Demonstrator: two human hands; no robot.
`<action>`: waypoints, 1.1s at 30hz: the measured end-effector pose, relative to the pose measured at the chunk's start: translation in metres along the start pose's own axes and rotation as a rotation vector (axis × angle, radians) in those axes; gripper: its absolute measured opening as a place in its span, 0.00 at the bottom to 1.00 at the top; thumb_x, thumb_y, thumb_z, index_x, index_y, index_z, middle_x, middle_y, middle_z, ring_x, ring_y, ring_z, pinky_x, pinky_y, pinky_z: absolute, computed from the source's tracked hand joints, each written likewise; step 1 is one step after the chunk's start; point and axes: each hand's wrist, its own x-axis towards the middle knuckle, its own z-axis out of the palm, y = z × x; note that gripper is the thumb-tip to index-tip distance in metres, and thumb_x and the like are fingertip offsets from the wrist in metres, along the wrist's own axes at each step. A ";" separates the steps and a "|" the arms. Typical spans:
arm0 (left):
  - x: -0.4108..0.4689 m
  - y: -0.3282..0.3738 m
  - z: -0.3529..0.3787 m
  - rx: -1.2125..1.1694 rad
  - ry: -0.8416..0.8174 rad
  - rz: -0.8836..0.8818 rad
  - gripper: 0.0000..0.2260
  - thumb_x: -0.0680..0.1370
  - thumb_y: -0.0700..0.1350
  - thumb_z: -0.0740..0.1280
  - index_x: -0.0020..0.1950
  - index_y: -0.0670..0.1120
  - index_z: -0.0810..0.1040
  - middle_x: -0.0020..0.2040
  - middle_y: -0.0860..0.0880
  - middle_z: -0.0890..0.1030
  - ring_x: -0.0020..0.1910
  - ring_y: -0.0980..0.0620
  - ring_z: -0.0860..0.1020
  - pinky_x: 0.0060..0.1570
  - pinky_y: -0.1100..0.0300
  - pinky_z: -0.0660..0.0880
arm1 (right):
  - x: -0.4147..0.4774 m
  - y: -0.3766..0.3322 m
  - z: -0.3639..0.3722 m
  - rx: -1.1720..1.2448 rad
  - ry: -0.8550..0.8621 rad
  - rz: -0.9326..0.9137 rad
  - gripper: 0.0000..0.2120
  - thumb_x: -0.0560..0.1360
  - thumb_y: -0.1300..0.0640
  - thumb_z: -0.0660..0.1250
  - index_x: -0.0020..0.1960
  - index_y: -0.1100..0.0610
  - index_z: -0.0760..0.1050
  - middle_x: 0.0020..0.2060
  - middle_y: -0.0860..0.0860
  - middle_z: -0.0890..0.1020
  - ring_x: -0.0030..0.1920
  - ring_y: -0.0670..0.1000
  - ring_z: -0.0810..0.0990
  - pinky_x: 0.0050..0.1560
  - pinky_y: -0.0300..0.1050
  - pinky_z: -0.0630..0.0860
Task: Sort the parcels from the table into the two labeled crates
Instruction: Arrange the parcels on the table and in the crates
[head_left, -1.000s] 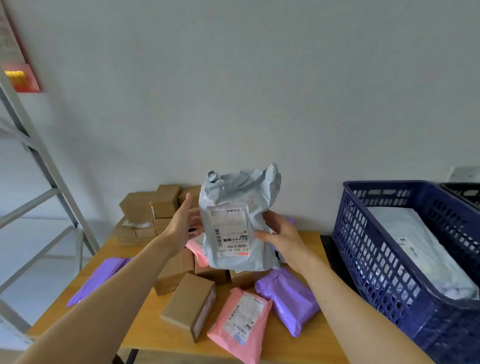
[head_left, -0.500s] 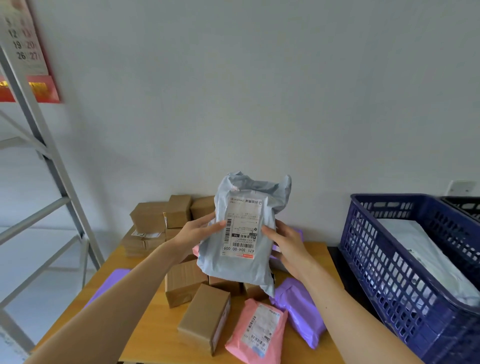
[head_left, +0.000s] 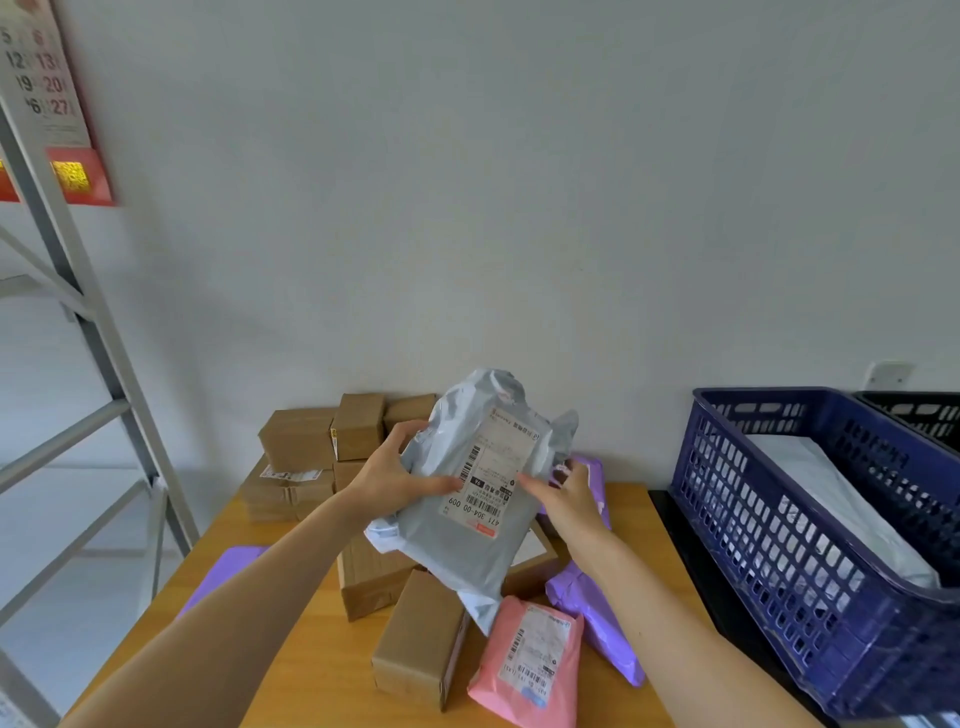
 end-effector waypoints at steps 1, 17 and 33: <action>0.001 -0.001 0.000 0.055 0.017 0.002 0.39 0.61 0.49 0.82 0.65 0.58 0.64 0.54 0.49 0.79 0.45 0.49 0.83 0.36 0.58 0.81 | -0.002 0.000 0.002 -0.092 0.075 -0.065 0.41 0.71 0.54 0.76 0.74 0.60 0.55 0.68 0.52 0.69 0.65 0.50 0.69 0.64 0.48 0.69; 0.002 0.010 0.026 1.280 0.006 0.504 0.46 0.58 0.64 0.77 0.66 0.49 0.56 0.63 0.50 0.70 0.61 0.48 0.72 0.65 0.47 0.62 | -0.011 -0.026 0.020 -1.317 -0.202 -0.819 0.54 0.70 0.46 0.74 0.78 0.58 0.38 0.78 0.54 0.43 0.78 0.53 0.40 0.76 0.48 0.36; -0.003 0.032 0.035 1.221 0.216 0.671 0.47 0.62 0.65 0.76 0.73 0.47 0.60 0.74 0.46 0.61 0.75 0.44 0.56 0.74 0.49 0.50 | -0.008 -0.028 0.000 -1.131 -0.091 -0.689 0.51 0.63 0.46 0.77 0.76 0.56 0.51 0.69 0.54 0.62 0.70 0.55 0.62 0.70 0.47 0.61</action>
